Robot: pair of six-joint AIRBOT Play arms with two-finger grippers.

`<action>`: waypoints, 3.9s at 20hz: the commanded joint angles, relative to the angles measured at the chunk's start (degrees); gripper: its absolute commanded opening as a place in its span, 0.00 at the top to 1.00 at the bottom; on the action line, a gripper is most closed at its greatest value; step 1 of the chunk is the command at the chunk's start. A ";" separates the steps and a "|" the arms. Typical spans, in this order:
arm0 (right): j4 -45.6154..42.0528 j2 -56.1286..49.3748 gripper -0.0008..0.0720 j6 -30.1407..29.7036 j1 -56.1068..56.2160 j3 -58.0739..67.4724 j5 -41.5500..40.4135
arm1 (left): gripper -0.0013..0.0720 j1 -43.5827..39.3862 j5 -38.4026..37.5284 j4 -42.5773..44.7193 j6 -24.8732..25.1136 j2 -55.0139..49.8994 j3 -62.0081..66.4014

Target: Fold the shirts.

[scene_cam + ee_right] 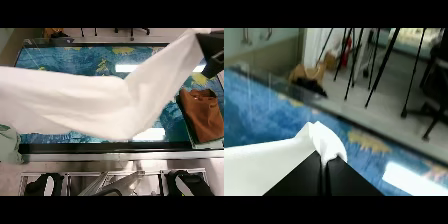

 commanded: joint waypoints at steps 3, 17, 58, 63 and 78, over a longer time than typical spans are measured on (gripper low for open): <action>-1.64 -15.08 0.96 4.26 -0.63 -4.33 6.73 | 0.96 -0.04 8.11 -10.32 9.22 -9.35 -21.57; 2.67 -39.93 0.28 7.87 -4.94 -11.76 0.85 | 0.36 -1.86 -11.80 -17.99 6.21 -67.17 2.08; 61.22 -30.29 0.96 -38.95 9.42 -30.27 -20.06 | 0.96 -17.25 2.51 0.55 -5.51 -56.24 -33.00; 85.42 -52.72 0.95 -71.23 7.28 -0.92 -35.80 | 0.96 -17.22 5.81 0.70 -4.83 -52.09 -38.56; 4.70 -49.59 0.31 14.51 -5.60 -1.20 -11.08 | 0.96 -15.98 -5.55 5.97 -3.67 -50.36 -30.97</action>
